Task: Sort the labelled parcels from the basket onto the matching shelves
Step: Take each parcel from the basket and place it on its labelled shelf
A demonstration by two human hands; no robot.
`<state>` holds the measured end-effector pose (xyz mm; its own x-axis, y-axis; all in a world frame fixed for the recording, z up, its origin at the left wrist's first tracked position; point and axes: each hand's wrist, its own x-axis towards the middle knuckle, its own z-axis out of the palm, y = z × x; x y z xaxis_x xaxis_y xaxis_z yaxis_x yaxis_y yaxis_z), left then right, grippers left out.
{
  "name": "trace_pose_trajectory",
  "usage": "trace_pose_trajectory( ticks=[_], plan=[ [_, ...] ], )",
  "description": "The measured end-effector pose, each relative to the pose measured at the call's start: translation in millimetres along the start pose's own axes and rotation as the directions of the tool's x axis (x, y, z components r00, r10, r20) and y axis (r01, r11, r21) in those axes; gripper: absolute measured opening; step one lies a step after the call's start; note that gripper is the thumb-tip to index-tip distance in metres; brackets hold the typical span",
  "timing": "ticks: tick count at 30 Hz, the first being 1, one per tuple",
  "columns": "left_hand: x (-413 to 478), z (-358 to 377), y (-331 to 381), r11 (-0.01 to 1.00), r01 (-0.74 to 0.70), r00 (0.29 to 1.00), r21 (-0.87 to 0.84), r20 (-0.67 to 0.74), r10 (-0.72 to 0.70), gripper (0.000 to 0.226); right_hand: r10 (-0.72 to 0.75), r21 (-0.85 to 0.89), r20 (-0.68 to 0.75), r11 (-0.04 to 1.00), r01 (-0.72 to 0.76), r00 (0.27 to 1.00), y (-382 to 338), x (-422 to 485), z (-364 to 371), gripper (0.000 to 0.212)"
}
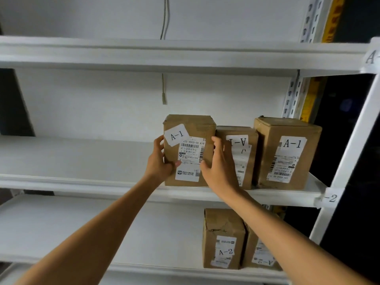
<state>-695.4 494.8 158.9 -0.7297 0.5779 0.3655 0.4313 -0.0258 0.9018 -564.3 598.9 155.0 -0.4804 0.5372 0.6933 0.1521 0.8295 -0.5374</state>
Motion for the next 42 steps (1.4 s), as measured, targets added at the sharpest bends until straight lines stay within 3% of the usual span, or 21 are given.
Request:
trace_pose_trajectory(
  ticks=[6, 10, 14, 17, 20, 23, 28, 32, 36, 42],
  plan=[
    [10.4, 3.3, -2.3, 0.999, 0.04, 0.997, 0.024, 0.062, -0.042, 0.09, -0.023, -0.064, 0.056, 0.998, 0.026, 0.998, 7.4, -7.2, -12.3, 0.053],
    [-1.2, -10.5, -4.2, 0.987, 0.098, 0.993, 0.13, 0.049, -0.105, 0.102, -0.086, -0.063, 0.124, 0.994, 0.094, 0.989, -8.1, -14.3, -6.2, 0.046],
    [-29.3, -56.4, -19.3, 0.939, 0.085, 0.996, 0.332, 0.009, -0.093, 0.077, -0.14, -0.099, 0.243, 0.981, 0.168, 0.96, -38.0, -22.6, 21.1, 0.04],
    [-60.7, -108.3, -33.4, 0.834, 0.086, 0.993, 0.545, 0.017, -0.114, 0.058, -0.125, -0.1, 0.445, 0.977, 0.188, 0.887, -69.8, -36.8, 49.5, 0.042],
    [-104.0, -164.4, -44.1, 0.673, 0.166, 0.976, 0.721, -0.022, -0.217, 0.055, -0.15, -0.035, 0.662, 0.972, 0.231, 0.734, -110.4, -57.0, 84.3, 0.046],
    [-165.4, -219.6, -49.7, 0.52, 0.282, 0.945, 0.806, -0.142, -0.294, 0.053, -0.241, 0.086, 0.816, 0.95, 0.301, 0.525, -160.6, -86.8, 124.2, 0.048],
    [-286.9, -299.5, -55.3, 0.38, 0.611, 0.779, 0.695, -0.44, -0.447, 0.044, -0.458, 0.349, 0.87, 0.834, 0.427, 0.184, -256.6, -155.3, 178.8, 0.046],
    [-393.1, -336.6, -40.2, 0.257, 0.807, 0.585, 0.531, -0.662, -0.469, 0.041, -0.607, 0.574, 0.79, 0.681, 0.454, -0.088, -333.6, -223.1, 201.2, 0.047],
    [-503.4, -348.5, -11.5, 0.16, 0.937, 0.348, 0.309, -0.825, -0.446, 0.042, -0.724, 0.784, 0.602, 0.456, 0.42, -0.338, -394.3, -307.7, 192.2, 0.05],
    [-650.9, -291.4, 32.5, 0.057, 0.997, -0.017, -0.043, -0.917, -0.398, 0.039, -0.737, 0.956, 0.269, 0.128, 0.263, -0.62, -447.7, -436.4, 133.4, 0.053]
  ],
)
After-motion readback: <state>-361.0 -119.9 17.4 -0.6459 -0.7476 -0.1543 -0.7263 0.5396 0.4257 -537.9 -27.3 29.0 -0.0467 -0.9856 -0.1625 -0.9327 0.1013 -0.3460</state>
